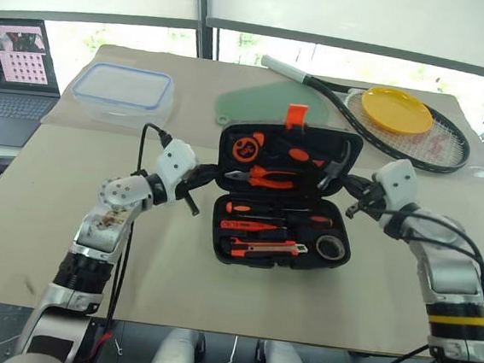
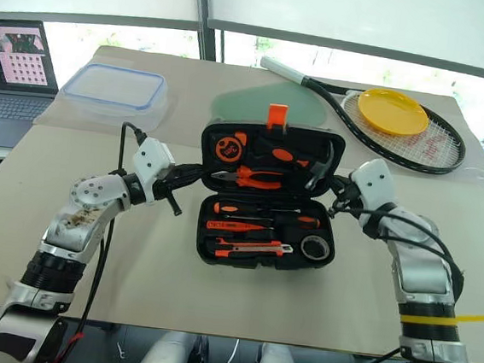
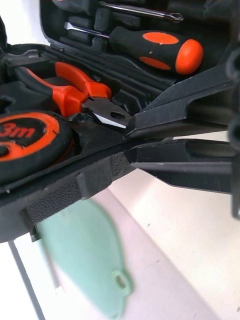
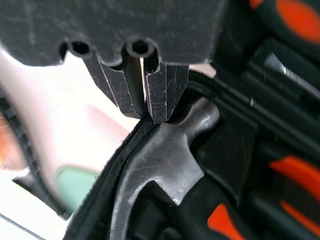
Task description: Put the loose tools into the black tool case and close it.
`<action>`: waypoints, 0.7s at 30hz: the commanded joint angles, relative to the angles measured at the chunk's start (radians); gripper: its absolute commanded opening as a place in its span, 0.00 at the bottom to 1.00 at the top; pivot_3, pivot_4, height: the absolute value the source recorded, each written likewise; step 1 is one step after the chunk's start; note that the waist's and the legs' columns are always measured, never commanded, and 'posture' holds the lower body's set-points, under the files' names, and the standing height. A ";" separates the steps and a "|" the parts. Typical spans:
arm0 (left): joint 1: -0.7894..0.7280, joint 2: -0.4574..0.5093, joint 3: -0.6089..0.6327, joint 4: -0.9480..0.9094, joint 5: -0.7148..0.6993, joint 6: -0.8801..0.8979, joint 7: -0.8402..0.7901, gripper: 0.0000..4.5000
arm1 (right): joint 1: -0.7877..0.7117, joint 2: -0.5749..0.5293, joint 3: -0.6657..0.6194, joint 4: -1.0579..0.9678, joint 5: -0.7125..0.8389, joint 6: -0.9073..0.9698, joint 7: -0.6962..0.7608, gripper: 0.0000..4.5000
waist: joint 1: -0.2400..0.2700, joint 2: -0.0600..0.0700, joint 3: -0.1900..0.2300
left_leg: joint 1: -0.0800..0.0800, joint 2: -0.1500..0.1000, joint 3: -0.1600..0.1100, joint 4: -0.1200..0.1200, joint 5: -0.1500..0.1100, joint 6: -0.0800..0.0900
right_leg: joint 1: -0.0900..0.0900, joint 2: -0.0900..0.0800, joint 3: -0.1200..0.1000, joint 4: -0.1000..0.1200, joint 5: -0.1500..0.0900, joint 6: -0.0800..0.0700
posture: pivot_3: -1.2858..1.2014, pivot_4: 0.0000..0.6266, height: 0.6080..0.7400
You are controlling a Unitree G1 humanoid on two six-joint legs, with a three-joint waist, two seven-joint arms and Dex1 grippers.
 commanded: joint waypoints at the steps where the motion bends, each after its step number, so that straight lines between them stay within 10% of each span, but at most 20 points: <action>1: 0.030 -0.002 0.041 -0.065 0.047 -0.150 0.079 0.00 | 0.074 0.000 -0.022 -0.032 -0.049 -0.155 -0.031 0.00 | 0.000 0.000 0.000 | 0.000 0.000 0.000 0.000 0.000 0.000 | 0.000 0.000 0.000 0.000 0.000 0.000 | 0.52 0.24 0.99; 8: 0.156 0.013 0.071 -0.135 0.040 -0.163 0.108 0.00 | 0.176 0.000 -0.029 -0.049 -0.057 -0.263 -0.049 0.00 | -0.004 0.000 0.000 | 0.002 0.001 0.000 0.000 0.000 0.000 | 0.001 0.000 0.000 0.000 0.000 0.000 | 0.52 0.24 0.99; 18: 0.592 0.163 0.343 -0.675 -0.265 0.284 0.056 0.77 | 0.510 -0.147 -0.273 -0.416 0.212 -0.008 0.140 0.74 | -0.007 0.001 0.000 | 0.007 0.002 0.000 -0.003 -0.003 0.004 | 0.003 -0.003 0.002 0.000 -0.002 -0.001 | 0.52 0.24 0.99; 21: 0.639 0.255 0.424 -0.662 -0.363 0.405 -0.013 0.83 | 0.679 -0.250 -0.351 -0.526 0.368 0.116 0.333 0.80 | 0.007 0.002 -0.001 | 0.011 0.002 -0.001 -0.005 -0.005 0.008 | 0.005 -0.003 0.001 0.001 -0.003 -0.003 | 0.52 0.24 0.99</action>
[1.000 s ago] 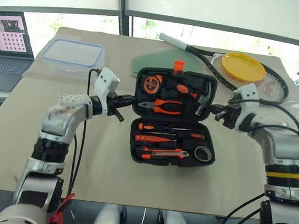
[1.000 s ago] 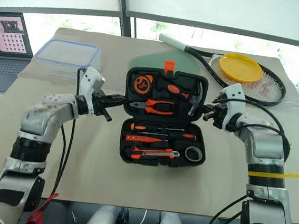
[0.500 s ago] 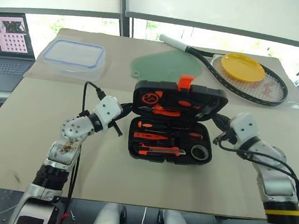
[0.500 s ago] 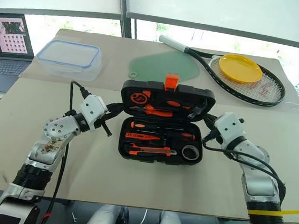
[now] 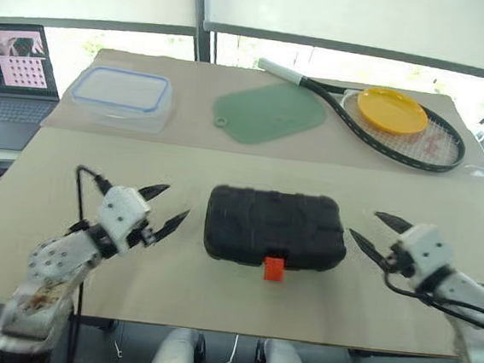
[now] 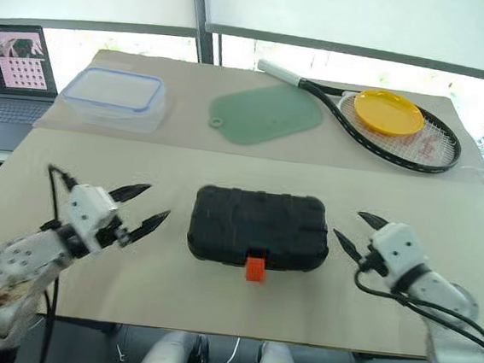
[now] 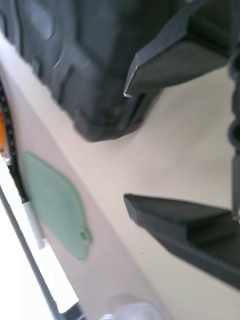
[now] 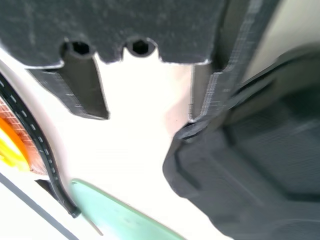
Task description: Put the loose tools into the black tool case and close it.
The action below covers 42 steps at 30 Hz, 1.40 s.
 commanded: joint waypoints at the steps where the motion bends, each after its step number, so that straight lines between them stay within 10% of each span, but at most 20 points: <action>1: -0.012 0.085 0.080 0.015 -0.115 0.128 -0.075 0.83 | 0.136 -0.082 -0.092 -0.137 0.176 0.117 0.209 0.80 | 0.004 0.000 0.000 | 0.002 0.000 -0.001 -0.001 0.001 -0.001 | 0.002 0.000 -0.001 0.000 -0.001 -0.001 | 0.52 0.24 0.99; 7: -0.314 0.152 -0.091 0.333 -0.046 0.091 -0.191 0.70 | 0.193 -0.152 -0.004 -0.213 0.195 0.165 0.328 0.59 | 0.015 -0.001 0.000 | 0.011 0.001 -0.001 -0.001 0.002 -0.004 | 0.004 0.003 -0.002 0.001 -0.008 -0.009 | 0.52 0.24 0.99; 15: -0.860 0.020 -0.399 0.914 0.192 -0.209 -0.375 0.04 | -0.042 -0.127 0.250 -0.147 0.062 0.177 0.280 0.00 | 0.022 -0.003 -0.001 | 0.003 -0.003 0.000 0.000 0.003 -0.004 | 0.002 0.005 -0.001 0.001 -0.001 -0.004 | 0.52 0.24 0.99; 24: -1.114 -0.158 -0.552 1.319 0.361 -0.501 -0.485 0.02 | -0.212 -0.107 0.366 -0.030 -0.064 0.194 0.242 0.00 | 0.020 -0.003 0.000 | -0.006 -0.003 0.001 0.007 0.005 -0.006 | -0.003 0.005 -0.002 0.000 0.000 0.000 | 0.52 0.24 0.99; 42: -1.179 -0.144 -0.480 1.138 0.230 -0.282 -0.764 0.02 | -0.207 -0.091 0.273 -0.021 -0.119 0.215 0.165 0.00 | 0.013 -0.004 0.000 | -0.008 -0.002 0.000 0.009 0.001 0.001 | -0.003 0.004 -0.002 0.001 0.000 0.001 | 0.52 0.24 0.99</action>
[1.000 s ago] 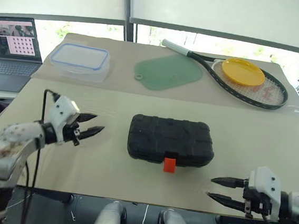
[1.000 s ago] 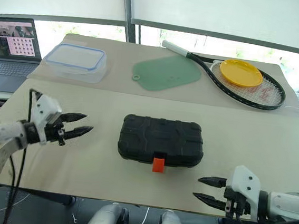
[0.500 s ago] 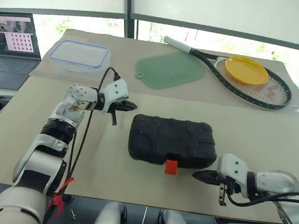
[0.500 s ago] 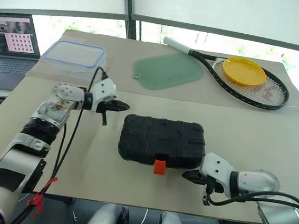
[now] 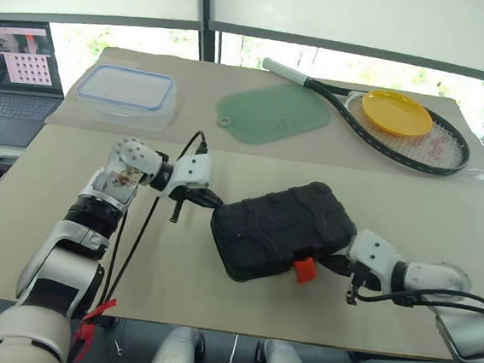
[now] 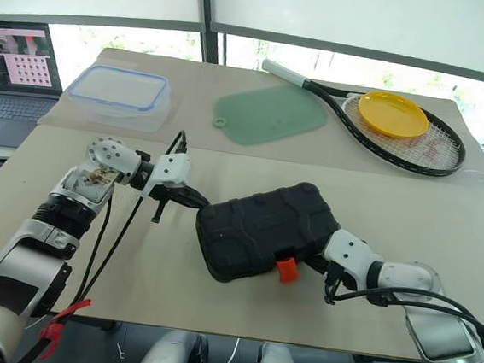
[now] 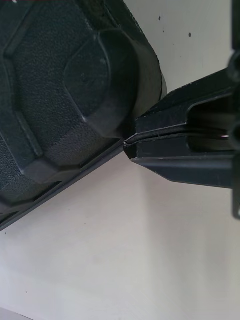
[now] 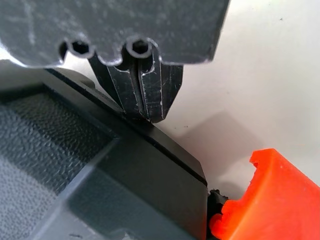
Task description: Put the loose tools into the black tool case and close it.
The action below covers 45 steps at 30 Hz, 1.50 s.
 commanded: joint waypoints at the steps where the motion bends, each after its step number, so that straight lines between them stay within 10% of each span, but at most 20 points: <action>1: -0.132 -0.039 0.085 -0.080 -0.117 0.189 -0.004 0.02 | 0.059 -0.035 -0.103 -0.074 0.053 -0.014 0.039 0.00 | 0.006 0.000 0.000 | -0.002 0.000 -0.001 0.001 0.000 0.000 | 0.000 0.000 -0.001 0.000 0.000 0.000 | 0.52 0.24 0.99; 16: 0.040 -0.192 -0.235 -0.197 0.087 0.025 0.039 0.02 | 0.184 -0.028 -0.181 -0.283 0.223 0.111 0.066 0.00 | -0.003 0.001 -0.001 | 0.002 0.000 -0.002 0.001 -0.001 0.002 | 0.003 0.000 0.001 -0.001 0.001 0.001 | 0.52 0.24 0.99; 31: 0.030 -0.194 -0.226 -0.162 0.086 -0.016 0.064 0.02 | 0.054 0.078 0.061 -0.155 0.062 0.077 -0.051 0.00 | 0.000 0.000 -0.003 | 0.003 0.000 -0.003 0.002 -0.002 0.002 | 0.004 0.000 0.001 0.001 0.002 0.001 | 0.52 0.24 0.99; 45: 0.013 -0.230 -0.240 -0.128 0.094 -0.052 0.077 0.02 | 0.070 0.184 -0.041 -0.308 0.156 0.117 -0.116 0.00 | -0.011 0.000 -0.003 | 0.003 0.001 -0.002 0.002 -0.001 0.002 | 0.003 0.000 0.001 0.002 0.002 0.001 | 0.52 0.24 0.99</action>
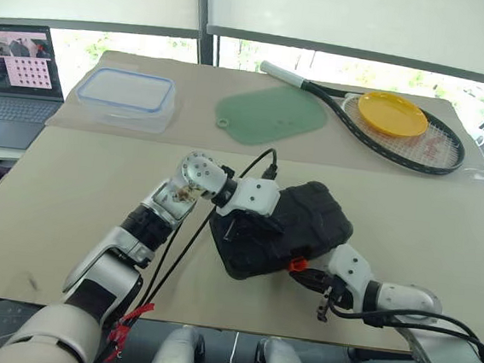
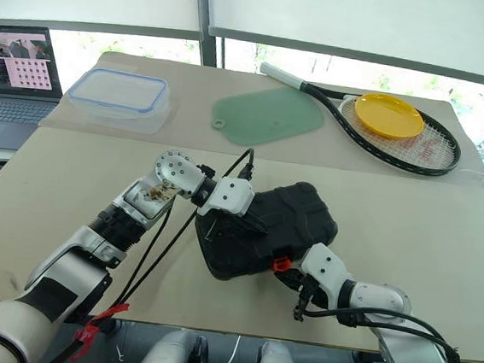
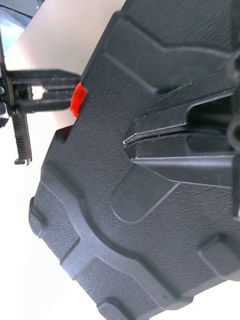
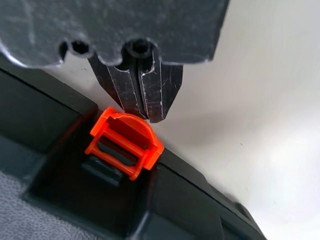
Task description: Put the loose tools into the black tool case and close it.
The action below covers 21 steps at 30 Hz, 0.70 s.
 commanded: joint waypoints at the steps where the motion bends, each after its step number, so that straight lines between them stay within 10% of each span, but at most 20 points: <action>1: 0.017 -0.008 -0.052 0.044 0.067 -0.015 -0.004 0.02 | -0.019 0.013 -0.089 -0.123 0.064 -0.007 -0.029 0.00 | -0.003 0.000 0.000 | 0.000 0.000 0.000 0.000 0.000 0.000 | 0.000 0.000 0.000 0.000 0.000 0.000 | 0.52 0.24 0.99; 21: 0.005 -0.029 -0.050 0.069 0.075 -0.036 -0.019 0.02 | 0.185 -0.053 -0.080 -0.146 0.004 0.023 -0.058 0.00 | 0.004 -0.001 -0.001 | 0.001 0.000 0.000 0.000 0.000 0.000 | 0.001 0.000 0.000 -0.001 0.000 -0.001 | 0.52 0.24 0.99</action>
